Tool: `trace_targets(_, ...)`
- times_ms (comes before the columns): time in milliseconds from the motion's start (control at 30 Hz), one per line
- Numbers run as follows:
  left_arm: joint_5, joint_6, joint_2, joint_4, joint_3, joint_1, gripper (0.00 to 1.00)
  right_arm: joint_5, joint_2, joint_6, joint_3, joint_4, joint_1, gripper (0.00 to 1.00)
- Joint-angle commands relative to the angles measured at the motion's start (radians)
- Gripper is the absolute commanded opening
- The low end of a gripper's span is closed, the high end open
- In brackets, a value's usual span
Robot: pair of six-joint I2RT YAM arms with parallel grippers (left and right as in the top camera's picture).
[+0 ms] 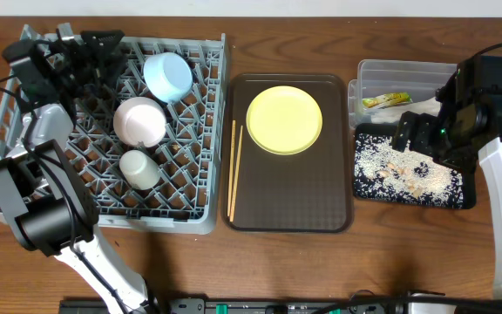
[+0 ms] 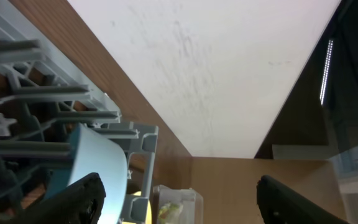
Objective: Sort waste into correct bins and load items into the dishwasher
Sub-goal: 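Withdraw the left gripper from the rack and move it back to the tray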
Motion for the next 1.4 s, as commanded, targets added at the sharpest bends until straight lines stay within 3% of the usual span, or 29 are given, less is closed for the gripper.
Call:
trace_targets(0, 0.023, 0.047, -0.043, 0.006, 0.009, 0.004, 0.82, 0.005, -0.001, -0.012, 0.003, -0.003, -0.007, 0.99)
trace_targets(100, 0.021, 0.099, -0.101, -0.035, 0.009, -0.019, 0.83, 0.005, -0.001, -0.012, 0.003, -0.003, -0.007, 0.99)
trace_targets(167, 0.014, 0.158, -0.145, -0.081, 0.009, -0.043, 0.89, 0.005, -0.001, -0.012, 0.003, -0.002, -0.007, 0.99)
trace_targets(333, -0.101, 0.38, -0.278, -0.329, 0.009, -0.144, 0.9, 0.005, -0.001, -0.012, 0.003, -0.002, -0.007, 0.99)
trace_targets(533, -0.44, 0.664, -0.431, -0.653, 0.009, -0.343, 0.9, 0.005, -0.001, -0.012, 0.003, -0.001, -0.007, 0.99)
trace_targets(767, -0.812, 0.773, -0.47, -0.83, 0.009, -0.634, 0.91, 0.005, -0.001, -0.012, 0.003, 0.0, -0.007, 0.99)
trace_targets(900, -0.941, 0.831, -0.442, -0.866, 0.009, -0.788, 0.91, 0.005, -0.001, -0.012, 0.003, 0.001, -0.007, 0.99)
trace_targets(1000, -0.961, 0.839, -0.415, -0.865, 0.009, -0.888, 0.91, 0.005, -0.001, -0.012, 0.003, 0.0, -0.007, 0.99)
trace_targets(1200, -0.959, 0.839, -0.345, -0.815, 0.006, -0.997, 0.91, 0.005, -0.001, -0.012, 0.003, 0.0, -0.007, 0.99)
trace_targets(1367, -1.002, 0.909, -0.245, -0.769, 0.006, -1.059, 0.9, 0.005, -0.001, -0.012, 0.003, 0.0, -0.007, 0.99)
